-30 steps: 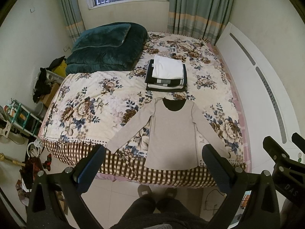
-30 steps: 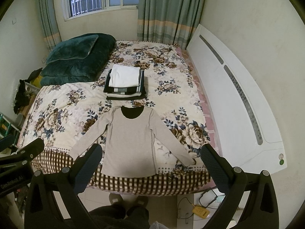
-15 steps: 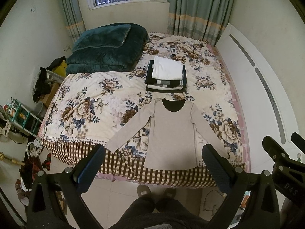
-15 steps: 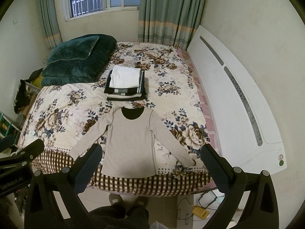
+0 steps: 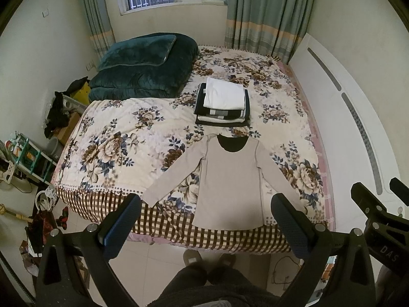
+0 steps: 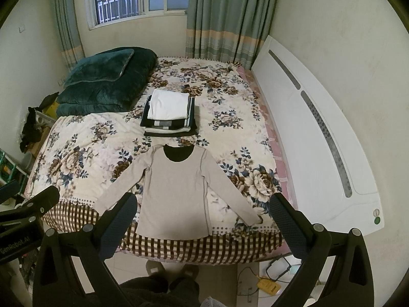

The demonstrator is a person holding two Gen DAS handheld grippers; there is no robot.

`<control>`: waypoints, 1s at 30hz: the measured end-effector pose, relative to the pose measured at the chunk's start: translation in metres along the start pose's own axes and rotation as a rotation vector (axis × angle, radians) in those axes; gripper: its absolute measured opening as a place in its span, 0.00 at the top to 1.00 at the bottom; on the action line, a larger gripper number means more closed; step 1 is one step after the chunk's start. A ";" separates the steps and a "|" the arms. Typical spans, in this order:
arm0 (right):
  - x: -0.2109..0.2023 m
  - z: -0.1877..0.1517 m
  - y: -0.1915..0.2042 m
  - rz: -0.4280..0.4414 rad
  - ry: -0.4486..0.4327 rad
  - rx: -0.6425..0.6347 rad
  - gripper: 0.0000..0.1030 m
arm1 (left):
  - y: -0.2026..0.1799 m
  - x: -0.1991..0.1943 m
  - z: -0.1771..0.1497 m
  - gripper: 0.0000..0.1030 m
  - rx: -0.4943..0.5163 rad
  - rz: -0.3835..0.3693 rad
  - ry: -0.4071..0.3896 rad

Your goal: Fold small clothes

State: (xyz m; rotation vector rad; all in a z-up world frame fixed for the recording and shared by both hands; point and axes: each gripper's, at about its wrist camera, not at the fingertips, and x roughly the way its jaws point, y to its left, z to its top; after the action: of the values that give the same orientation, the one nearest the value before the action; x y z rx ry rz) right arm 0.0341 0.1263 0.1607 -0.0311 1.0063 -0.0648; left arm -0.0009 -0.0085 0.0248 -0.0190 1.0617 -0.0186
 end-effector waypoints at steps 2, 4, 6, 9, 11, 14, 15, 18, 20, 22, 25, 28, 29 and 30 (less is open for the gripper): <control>0.000 0.000 0.000 -0.001 0.000 0.000 0.00 | 0.000 0.000 0.001 0.00 0.000 0.000 0.000; 0.000 0.001 0.000 -0.001 -0.001 0.000 0.00 | -0.001 -0.002 0.002 0.00 0.001 -0.001 0.000; -0.001 0.001 0.000 0.001 -0.001 0.001 0.00 | -0.001 -0.002 0.002 0.00 0.004 0.000 -0.001; -0.002 0.004 -0.001 0.001 0.000 0.002 0.00 | 0.000 -0.001 0.001 0.00 -0.001 -0.001 -0.002; -0.002 0.004 -0.001 0.003 0.001 0.003 0.00 | 0.000 -0.001 0.001 0.00 0.000 0.000 -0.002; -0.001 0.002 -0.001 0.003 -0.001 0.003 0.00 | 0.000 -0.001 0.000 0.00 -0.002 0.000 -0.004; -0.001 0.002 0.000 0.002 -0.001 0.003 0.00 | 0.000 -0.002 0.001 0.00 -0.002 0.001 -0.005; 0.000 0.000 -0.001 0.003 -0.001 0.004 0.00 | -0.001 -0.004 0.004 0.00 -0.002 0.000 -0.009; 0.000 0.001 -0.001 0.002 -0.001 0.003 0.00 | -0.002 -0.005 0.011 0.00 -0.003 0.001 -0.010; 0.000 0.001 -0.001 0.004 -0.002 0.004 0.00 | -0.002 -0.005 0.011 0.00 0.000 0.001 -0.010; 0.002 -0.001 -0.002 0.004 -0.002 0.004 0.00 | -0.002 -0.006 0.010 0.00 -0.002 0.002 -0.011; 0.003 -0.004 -0.002 0.004 -0.003 0.004 0.00 | -0.003 -0.007 0.012 0.00 -0.003 0.001 -0.012; 0.004 -0.004 -0.003 0.004 -0.002 0.005 0.00 | -0.002 -0.006 0.008 0.00 -0.001 0.002 -0.013; 0.005 -0.005 -0.003 0.006 -0.003 0.006 0.00 | -0.002 -0.006 0.009 0.00 -0.001 0.001 -0.012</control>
State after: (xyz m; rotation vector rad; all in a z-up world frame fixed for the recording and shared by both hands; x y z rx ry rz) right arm 0.0318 0.1229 0.1542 -0.0227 1.0031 -0.0626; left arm 0.0043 -0.0107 0.0347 -0.0193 1.0493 -0.0167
